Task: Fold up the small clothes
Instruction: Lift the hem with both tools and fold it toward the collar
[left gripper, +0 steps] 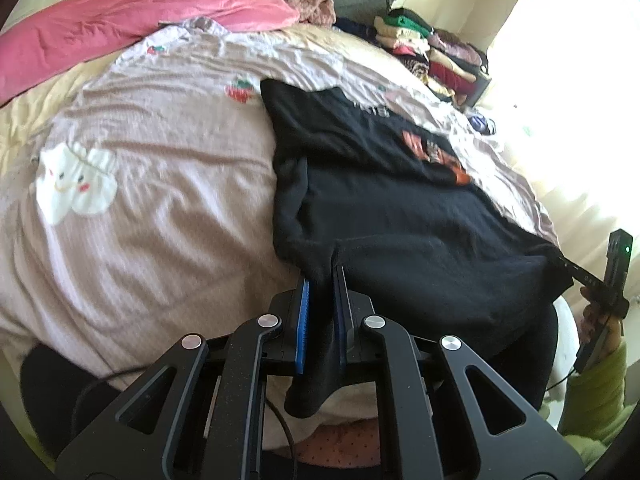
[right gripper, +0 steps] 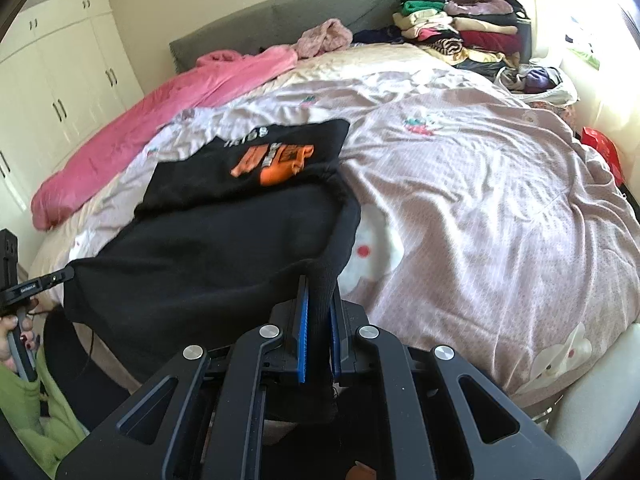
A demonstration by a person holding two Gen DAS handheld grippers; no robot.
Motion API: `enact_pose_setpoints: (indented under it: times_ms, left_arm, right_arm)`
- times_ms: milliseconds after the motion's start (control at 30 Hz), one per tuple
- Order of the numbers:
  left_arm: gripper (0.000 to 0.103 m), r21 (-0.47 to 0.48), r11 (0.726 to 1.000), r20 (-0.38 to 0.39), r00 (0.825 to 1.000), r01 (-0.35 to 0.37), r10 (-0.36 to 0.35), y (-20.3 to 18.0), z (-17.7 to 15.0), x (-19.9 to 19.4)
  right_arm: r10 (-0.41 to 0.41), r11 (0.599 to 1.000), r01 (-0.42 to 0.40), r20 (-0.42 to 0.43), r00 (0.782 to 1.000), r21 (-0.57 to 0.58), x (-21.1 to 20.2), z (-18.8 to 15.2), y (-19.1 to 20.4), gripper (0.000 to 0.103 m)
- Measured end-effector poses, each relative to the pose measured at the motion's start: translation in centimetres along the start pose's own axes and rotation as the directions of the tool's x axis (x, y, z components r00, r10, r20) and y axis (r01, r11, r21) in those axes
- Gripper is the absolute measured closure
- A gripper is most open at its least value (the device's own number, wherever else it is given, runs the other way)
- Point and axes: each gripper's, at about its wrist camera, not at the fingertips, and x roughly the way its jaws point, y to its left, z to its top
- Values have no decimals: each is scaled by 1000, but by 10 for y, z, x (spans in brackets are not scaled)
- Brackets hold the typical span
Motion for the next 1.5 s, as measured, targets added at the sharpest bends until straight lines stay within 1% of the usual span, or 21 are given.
enact_pose_setpoints:
  times_ms: [233, 433, 600, 833, 933, 1033, 1133, 1333, 1500]
  left_arm:
    - [98, 7, 1000, 36, 999, 4, -4, 0, 27, 2]
    - [98, 13, 1000, 76, 997, 8, -9, 0, 53, 4]
    - [98, 1, 1000, 111, 994, 14, -15, 4, 76, 8]
    - [99, -24, 999, 132, 991, 23, -19, 12, 101, 19]
    - [98, -51, 998, 137, 990, 32, -25, 19, 113, 28]
    - [99, -86, 995, 134, 991, 39, -28, 29, 125, 39]
    - [99, -113, 993, 136, 990, 46, -30, 36, 135, 47]
    - [99, -142, 989, 163, 986, 50, -27, 39, 153, 59]
    - [99, -165, 985, 177, 984, 43, -13, 41, 165, 71]
  right_arm:
    - [-2, 1000, 3, 52, 999, -18, -2, 26, 7, 95]
    - [-25, 999, 29, 75, 997, -45, 9, 56, 15, 95]
    - [-32, 998, 37, 101, 994, -43, 16, 79, 18, 95]
    - [-24, 1000, 25, 116, 993, -14, 33, 113, 18, 95]
    - [-17, 1000, 17, 117, 993, 0, 45, 128, 16, 95]
    - [17, 999, -21, 102, 995, 35, 59, 143, 13, 95]
    - [15, 998, -21, 103, 995, 62, 70, 155, 10, 95]
    - [16, 995, -27, 114, 993, 94, 82, 171, 5, 95]
    - [0, 994, -12, 111, 994, 109, 95, 183, 2, 95]
